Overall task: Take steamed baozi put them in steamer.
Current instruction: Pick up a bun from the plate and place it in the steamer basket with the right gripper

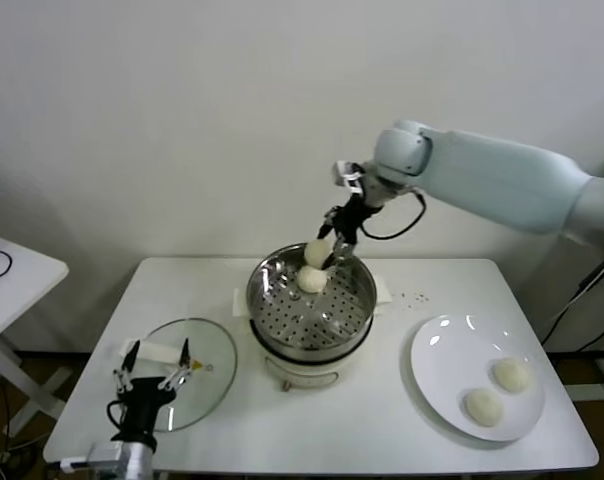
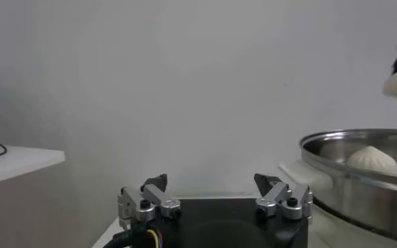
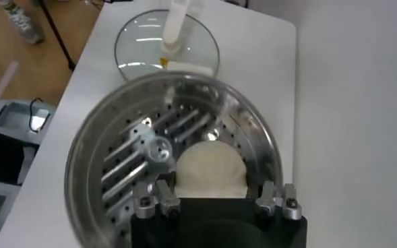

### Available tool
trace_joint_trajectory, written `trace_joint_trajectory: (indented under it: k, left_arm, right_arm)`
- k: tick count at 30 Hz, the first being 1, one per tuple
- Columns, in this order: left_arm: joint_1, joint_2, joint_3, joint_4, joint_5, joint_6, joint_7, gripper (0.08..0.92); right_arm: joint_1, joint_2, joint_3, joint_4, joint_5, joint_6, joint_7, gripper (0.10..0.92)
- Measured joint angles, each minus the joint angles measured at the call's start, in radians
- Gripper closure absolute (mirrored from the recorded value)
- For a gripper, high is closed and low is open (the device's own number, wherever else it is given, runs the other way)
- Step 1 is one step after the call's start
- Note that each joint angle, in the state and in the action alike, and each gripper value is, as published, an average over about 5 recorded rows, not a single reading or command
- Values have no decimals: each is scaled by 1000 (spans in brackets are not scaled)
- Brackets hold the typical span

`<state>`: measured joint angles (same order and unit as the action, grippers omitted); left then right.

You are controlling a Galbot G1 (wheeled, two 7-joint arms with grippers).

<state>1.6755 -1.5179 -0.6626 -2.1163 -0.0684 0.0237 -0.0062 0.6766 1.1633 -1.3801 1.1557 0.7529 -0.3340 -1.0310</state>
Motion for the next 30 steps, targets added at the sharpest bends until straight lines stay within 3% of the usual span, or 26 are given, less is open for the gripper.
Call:
trace_joint_trajectory:
  k: [30]
  left_arm:
    - [3, 6, -20, 7, -20, 1, 1, 177]
  right_arm:
    - [-185, 155, 31, -105, -96, 3, 36, 338]
